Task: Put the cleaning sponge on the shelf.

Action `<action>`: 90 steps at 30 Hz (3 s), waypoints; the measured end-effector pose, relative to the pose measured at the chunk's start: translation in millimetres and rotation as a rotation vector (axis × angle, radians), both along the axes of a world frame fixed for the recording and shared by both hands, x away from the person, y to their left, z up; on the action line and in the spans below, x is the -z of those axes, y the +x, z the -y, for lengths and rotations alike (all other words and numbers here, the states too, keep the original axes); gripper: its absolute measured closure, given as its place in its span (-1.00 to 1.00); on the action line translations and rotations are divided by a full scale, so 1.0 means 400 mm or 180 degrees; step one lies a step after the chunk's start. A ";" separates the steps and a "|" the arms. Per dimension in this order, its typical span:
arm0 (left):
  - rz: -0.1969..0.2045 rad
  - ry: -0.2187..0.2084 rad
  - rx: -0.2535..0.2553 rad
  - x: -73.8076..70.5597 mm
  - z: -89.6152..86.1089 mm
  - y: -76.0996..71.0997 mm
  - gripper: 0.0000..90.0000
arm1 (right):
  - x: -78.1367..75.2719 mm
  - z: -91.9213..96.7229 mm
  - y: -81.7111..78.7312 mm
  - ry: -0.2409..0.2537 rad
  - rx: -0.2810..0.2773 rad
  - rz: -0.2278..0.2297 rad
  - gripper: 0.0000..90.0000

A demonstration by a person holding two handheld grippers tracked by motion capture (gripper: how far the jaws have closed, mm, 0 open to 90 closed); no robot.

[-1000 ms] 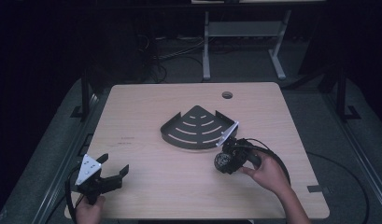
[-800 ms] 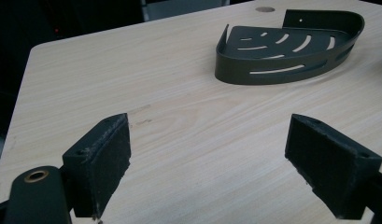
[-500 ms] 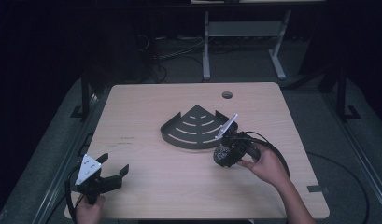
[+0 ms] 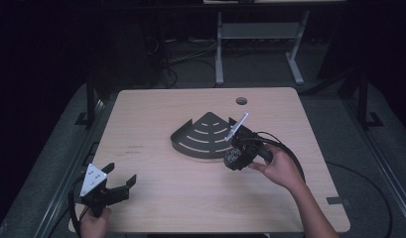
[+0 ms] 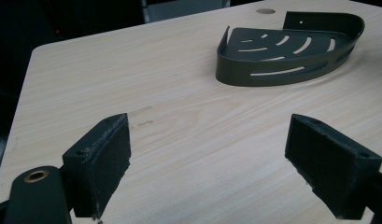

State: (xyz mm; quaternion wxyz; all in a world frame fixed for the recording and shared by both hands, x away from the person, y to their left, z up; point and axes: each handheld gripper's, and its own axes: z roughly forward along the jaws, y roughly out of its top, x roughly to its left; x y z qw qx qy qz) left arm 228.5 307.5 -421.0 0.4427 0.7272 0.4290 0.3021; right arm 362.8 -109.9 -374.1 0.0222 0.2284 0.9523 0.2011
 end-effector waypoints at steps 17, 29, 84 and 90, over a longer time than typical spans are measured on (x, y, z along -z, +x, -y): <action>-0.0004 0.0002 0.0013 0.000 0.002 0.000 -0.69 | -0.018 -0.029 0.050 0.0027 0.0018 0.0006 -0.26; 0.0010 -0.0001 0.0008 -0.001 0.001 0.000 -0.69 | -0.020 -0.049 0.081 -0.0046 0.0025 0.0009 -0.26; 0.0008 -0.0015 0.0012 -0.001 0.000 0.001 -0.69 | -0.002 -0.121 0.243 -0.0151 0.0157 -0.0142 -0.27; 0.0013 -0.0017 0.0008 -0.001 -0.001 0.001 -0.69 | 0.006 -0.126 0.253 -0.0110 0.0207 -0.0157 -0.27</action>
